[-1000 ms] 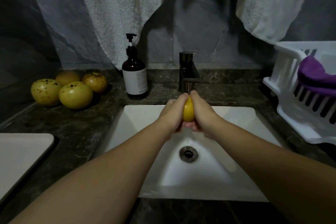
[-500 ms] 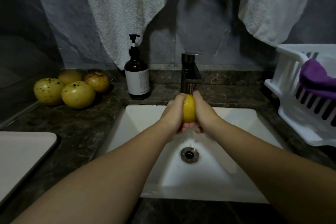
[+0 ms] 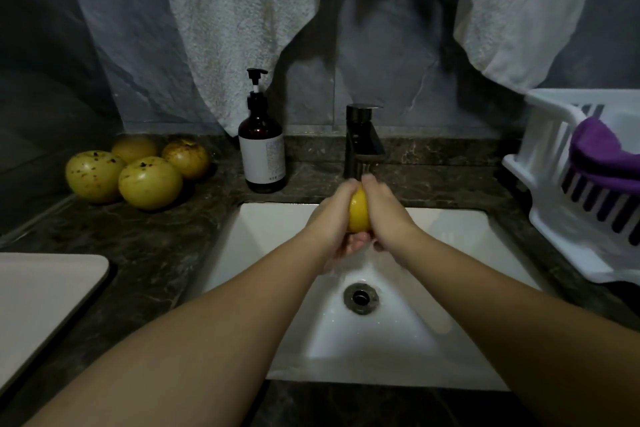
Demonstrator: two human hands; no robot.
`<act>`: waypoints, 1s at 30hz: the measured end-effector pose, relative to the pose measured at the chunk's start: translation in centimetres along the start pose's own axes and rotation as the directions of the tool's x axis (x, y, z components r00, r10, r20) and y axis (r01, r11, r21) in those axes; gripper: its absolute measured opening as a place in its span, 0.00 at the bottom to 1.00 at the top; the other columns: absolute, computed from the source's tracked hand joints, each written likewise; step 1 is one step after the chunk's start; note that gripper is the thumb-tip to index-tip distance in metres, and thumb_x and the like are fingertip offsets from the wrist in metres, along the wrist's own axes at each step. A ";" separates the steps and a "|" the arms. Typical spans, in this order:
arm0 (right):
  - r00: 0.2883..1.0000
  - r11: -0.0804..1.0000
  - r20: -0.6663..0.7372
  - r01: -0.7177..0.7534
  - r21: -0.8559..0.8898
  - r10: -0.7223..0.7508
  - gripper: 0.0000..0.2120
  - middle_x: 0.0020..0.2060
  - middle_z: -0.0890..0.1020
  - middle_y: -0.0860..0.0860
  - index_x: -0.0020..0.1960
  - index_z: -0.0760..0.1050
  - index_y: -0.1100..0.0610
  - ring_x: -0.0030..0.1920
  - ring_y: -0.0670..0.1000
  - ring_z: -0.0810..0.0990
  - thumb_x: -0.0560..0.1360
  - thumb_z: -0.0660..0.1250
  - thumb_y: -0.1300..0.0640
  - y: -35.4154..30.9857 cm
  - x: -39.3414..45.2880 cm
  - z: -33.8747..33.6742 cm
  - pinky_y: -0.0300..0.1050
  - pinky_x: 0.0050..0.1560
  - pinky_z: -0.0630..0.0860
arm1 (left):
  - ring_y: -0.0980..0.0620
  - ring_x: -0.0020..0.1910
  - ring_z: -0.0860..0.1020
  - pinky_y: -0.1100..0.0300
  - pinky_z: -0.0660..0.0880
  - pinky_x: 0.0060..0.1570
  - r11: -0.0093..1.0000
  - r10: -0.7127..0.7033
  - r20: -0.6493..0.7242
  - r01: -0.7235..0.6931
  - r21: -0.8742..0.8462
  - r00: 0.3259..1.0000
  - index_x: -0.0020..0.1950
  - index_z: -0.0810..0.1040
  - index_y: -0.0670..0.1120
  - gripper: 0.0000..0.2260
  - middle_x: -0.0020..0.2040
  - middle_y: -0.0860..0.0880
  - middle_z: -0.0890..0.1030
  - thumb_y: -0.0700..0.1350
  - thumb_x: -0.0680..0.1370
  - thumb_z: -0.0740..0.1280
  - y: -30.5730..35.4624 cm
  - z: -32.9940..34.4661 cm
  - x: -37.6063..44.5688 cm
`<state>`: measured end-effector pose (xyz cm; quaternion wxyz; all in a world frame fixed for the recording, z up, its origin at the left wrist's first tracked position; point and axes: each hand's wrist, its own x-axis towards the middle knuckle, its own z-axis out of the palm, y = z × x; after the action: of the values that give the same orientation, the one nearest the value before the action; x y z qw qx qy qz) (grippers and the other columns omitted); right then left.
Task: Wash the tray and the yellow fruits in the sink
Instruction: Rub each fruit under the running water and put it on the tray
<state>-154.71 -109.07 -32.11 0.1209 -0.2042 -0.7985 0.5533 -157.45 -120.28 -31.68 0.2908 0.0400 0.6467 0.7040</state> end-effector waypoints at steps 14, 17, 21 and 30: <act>0.984 0.973 -0.019 0.174 -0.153 -0.179 0.24 0.61 0.73 0.54 0.72 0.67 0.40 0.56 0.54 0.76 0.81 0.54 0.32 0.2 -0.1 -0.6 0.51 0.51 0.74 | 0.48 0.42 0.82 0.52 0.82 0.46 0.987 0.156 -0.040 -0.157 -0.021 0.987 0.68 0.73 0.52 0.23 0.56 0.41 0.83 0.66 0.83 0.58 -0.6 0.7 0.6; 0.991 0.988 -0.041 0.119 -0.096 -0.124 0.26 0.57 0.75 0.49 0.73 0.62 0.38 0.54 0.54 0.79 0.78 0.58 0.30 0.1 -0.4 -1.2 0.54 0.51 0.79 | 0.51 0.33 0.81 0.56 0.79 0.38 0.973 0.232 -0.073 -0.232 0.015 0.970 0.71 0.71 0.55 0.17 0.52 0.42 0.82 0.60 0.87 0.53 -0.4 0.5 0.9; 1.000 0.972 0.016 -0.012 0.235 0.008 0.15 0.56 0.79 0.55 0.63 0.69 0.42 0.49 0.56 0.84 0.79 0.63 0.40 0.3 -0.6 -1.8 0.49 0.38 0.81 | 0.53 0.30 0.77 0.60 0.74 0.32 0.982 0.186 0.002 -0.186 0.040 0.983 0.68 0.73 0.55 0.16 0.47 0.44 0.81 0.61 0.85 0.59 -0.4 0.5 0.7; 0.996 0.968 0.082 -0.038 0.248 0.018 0.18 0.55 0.81 0.56 0.65 0.70 0.43 0.43 0.56 0.86 0.79 0.64 0.37 0.2 -0.4 -1.6 0.42 0.30 0.77 | 0.52 0.29 0.77 0.59 0.74 0.30 0.983 0.159 0.003 -0.159 0.097 0.987 0.68 0.72 0.55 0.20 0.47 0.42 0.81 0.65 0.85 0.53 -0.4 0.7 0.6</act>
<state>-153.71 -107.89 -31.71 0.1060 -0.1767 -0.7238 0.6585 -157.54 -119.37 -32.12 0.2299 0.1037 0.6754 0.6930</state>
